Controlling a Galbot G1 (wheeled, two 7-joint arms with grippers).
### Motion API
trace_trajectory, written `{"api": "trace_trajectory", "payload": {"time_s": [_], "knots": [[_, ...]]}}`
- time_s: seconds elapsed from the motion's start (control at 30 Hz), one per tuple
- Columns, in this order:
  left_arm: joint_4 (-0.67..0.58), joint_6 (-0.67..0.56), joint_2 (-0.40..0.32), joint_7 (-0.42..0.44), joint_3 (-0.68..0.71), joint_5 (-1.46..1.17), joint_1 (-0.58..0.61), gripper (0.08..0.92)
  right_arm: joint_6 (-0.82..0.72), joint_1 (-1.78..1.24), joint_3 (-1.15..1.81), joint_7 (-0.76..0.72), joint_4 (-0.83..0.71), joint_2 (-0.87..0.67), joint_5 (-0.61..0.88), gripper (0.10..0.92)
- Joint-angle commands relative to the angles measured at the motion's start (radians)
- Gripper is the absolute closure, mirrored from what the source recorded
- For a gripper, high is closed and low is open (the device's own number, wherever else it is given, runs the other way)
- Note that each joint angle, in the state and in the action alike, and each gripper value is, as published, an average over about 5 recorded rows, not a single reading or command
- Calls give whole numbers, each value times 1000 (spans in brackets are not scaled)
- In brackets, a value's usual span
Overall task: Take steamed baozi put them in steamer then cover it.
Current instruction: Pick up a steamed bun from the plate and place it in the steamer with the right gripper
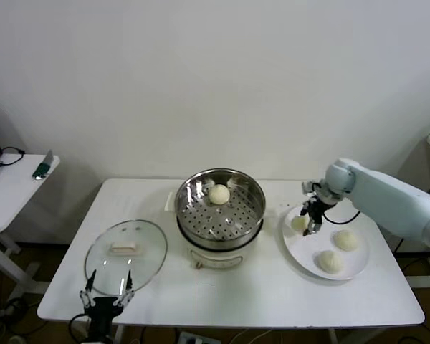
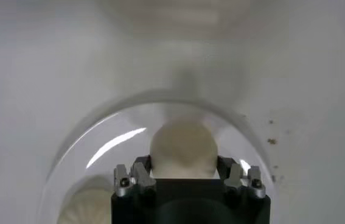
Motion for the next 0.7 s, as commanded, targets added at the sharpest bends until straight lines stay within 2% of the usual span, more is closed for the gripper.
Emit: {"api": "trace_trajectory", "payload": {"time_s": [0.03,0.23,0.43,0.7], "knots": [[-13,-3,3,3,19,-1,15,177,-14,475,-312,-8,39,71,324,338],[-40,1,2,-5,41,22,32,177,-78,578,-362,24,68,204,531,340],[-62,-1,4,-6,48,29,46,177,-160,556,-353,107,85,364,669,346],[-73,-12,8,-3,49,17,64,177,-198,469,-370,167,67,529,668,347]]}}
